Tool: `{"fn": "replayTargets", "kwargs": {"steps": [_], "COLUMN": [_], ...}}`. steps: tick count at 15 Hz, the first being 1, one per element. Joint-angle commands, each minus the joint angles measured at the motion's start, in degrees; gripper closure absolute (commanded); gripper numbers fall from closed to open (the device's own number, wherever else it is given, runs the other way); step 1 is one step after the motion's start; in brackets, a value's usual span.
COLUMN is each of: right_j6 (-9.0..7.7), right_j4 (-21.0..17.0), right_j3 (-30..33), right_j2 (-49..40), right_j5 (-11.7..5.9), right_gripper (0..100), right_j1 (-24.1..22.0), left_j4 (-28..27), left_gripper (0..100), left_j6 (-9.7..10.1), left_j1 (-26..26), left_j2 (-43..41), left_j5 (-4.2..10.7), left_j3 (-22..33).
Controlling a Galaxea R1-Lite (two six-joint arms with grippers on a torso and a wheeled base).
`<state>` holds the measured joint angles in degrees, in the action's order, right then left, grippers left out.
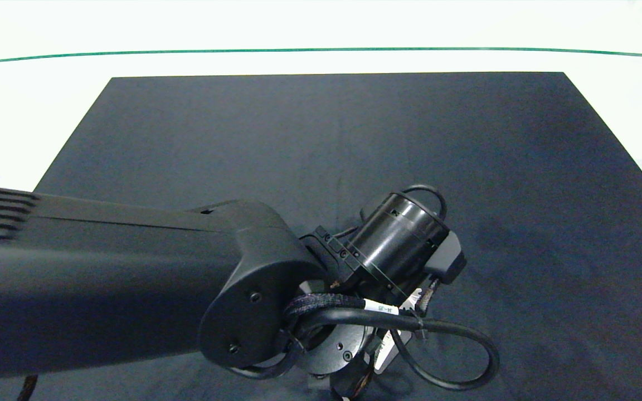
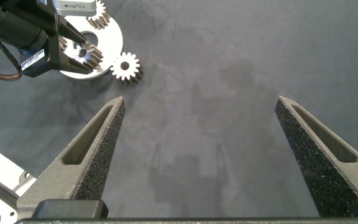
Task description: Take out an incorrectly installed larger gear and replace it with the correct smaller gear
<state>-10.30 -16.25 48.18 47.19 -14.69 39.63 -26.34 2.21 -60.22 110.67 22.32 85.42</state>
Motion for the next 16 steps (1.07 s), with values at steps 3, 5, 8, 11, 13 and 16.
{"fn": "replayTargets", "kwargs": {"steps": [3, 5, 8, 11, 13, 16], "right_j6": [-0.07, -0.07, -0.07, -0.07, -0.07, -0.69], "right_j4": [-0.01, -0.10, -0.10, -0.10, -0.10, -0.01], "right_j3": [-0.10, -0.10, -0.10, -0.28, -0.36, -1.07], "right_j2": [0.10, 0.10, 0.10, 0.18, 0.18, 0.18], "right_j5": [-0.08, 0.28, 0.28, 0.28, 0.28, 0.28], "right_gripper": [0, 0, 0, 0, 0, 0], "right_j1": [0.09, 0.09, 0.09, 0.09, 0.09, 1.33], "left_j4": [0.15, 0.15, 0.06, -0.55, -4.15, -4.86], "left_gripper": [0, 0, 0, 0, 0, 0], "left_j6": [0.69, 0.87, 0.69, 0.69, 0.61, 0.61], "left_j1": [0.02, 0.02, 0.54, 1.77, 2.30, 2.74], "left_j2": [-0.10, -0.10, -1.42, -3.70, -6.16, -6.87], "left_j5": [0.27, 0.27, 0.18, 0.35, 0.35, 0.35], "left_j3": [0.01, 0.10, 0.19, -0.25, -0.52, -1.31]}}
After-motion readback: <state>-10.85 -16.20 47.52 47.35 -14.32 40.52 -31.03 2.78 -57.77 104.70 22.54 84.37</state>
